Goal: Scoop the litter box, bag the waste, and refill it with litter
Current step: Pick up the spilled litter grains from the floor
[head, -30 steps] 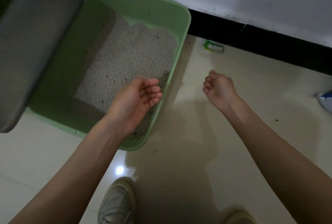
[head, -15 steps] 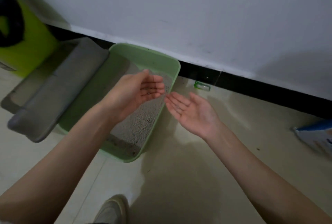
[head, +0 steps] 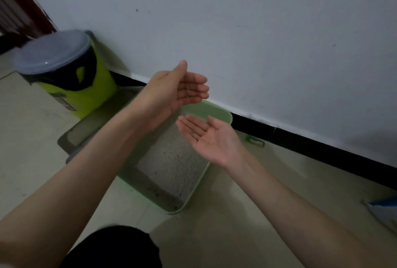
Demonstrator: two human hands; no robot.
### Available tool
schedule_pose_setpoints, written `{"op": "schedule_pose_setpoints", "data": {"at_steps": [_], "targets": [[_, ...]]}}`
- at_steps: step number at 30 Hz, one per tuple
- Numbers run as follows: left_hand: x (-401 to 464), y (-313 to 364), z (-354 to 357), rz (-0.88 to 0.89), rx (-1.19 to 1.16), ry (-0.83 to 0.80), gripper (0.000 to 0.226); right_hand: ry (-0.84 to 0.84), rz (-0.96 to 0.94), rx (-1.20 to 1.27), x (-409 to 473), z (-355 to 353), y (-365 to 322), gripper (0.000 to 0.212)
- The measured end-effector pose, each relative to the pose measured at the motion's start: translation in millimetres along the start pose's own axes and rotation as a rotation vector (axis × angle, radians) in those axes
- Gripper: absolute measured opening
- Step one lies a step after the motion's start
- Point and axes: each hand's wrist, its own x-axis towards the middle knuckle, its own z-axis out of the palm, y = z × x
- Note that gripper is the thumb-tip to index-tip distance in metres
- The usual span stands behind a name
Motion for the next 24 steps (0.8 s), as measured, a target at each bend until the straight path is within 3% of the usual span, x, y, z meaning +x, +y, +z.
{"op": "schedule_pose_setpoints", "data": {"at_steps": [10, 17, 24], "targets": [[6, 28, -106, 0.023, 0.051, -0.094, 0.050, 0.002, -0.072, -0.006, 55, 81, 55, 0.044], [10, 57, -206, 0.098, 0.249, -0.163, 0.054, -0.071, -0.122, 0.068, 120, 149, 106, 0.045], [15, 55, -294, 0.110, 0.287, -0.128, 0.054, -0.133, -0.137, 0.054, 170, 198, 152, 0.044]]}}
